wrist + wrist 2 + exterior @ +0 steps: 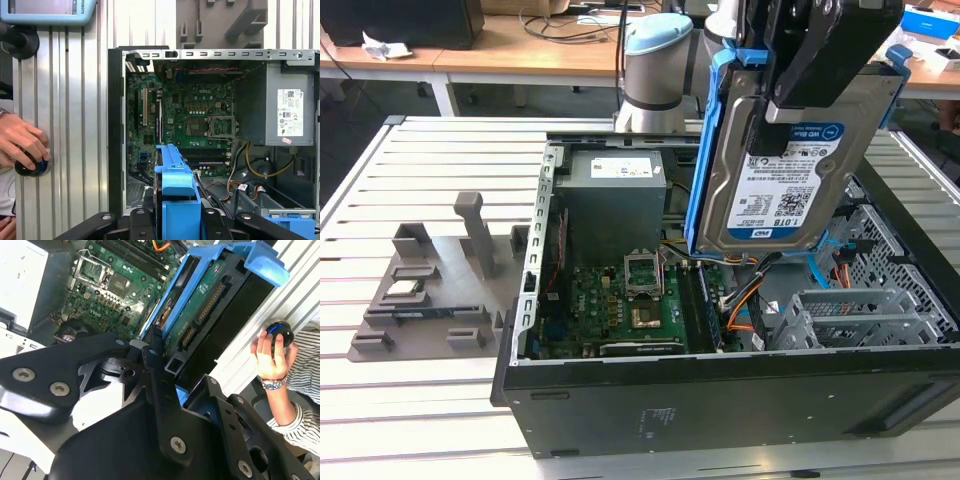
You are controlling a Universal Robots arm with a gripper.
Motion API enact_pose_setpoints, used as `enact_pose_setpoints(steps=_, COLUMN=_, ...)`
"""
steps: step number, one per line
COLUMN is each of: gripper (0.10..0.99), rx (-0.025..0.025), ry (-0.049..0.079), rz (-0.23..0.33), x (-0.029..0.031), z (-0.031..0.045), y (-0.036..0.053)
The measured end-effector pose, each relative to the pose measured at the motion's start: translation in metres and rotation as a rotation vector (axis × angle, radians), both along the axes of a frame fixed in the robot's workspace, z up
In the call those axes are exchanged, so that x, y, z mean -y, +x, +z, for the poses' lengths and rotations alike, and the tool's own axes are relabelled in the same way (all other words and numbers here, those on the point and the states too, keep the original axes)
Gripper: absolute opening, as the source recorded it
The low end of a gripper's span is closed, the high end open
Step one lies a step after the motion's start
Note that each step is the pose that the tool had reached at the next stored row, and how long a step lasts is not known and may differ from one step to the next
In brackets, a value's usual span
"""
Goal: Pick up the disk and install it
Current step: 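Pick up the disk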
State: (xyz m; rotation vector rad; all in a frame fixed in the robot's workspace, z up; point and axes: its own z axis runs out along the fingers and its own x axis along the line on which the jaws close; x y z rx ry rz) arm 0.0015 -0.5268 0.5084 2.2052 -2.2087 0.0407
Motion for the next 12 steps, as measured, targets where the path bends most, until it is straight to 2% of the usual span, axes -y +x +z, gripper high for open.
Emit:
enact_pose_setpoints(steps=6, gripper=0.365, rx=-0.0002, ry=-0.002, rz=0.000, x=0.0000, z=-0.0003, y=0.0113)
enact_pose_setpoints(steps=12, gripper=0.365, rx=-0.0001, ry=-0.007, rz=0.000, x=0.0000, z=-0.0015, y=0.0292)
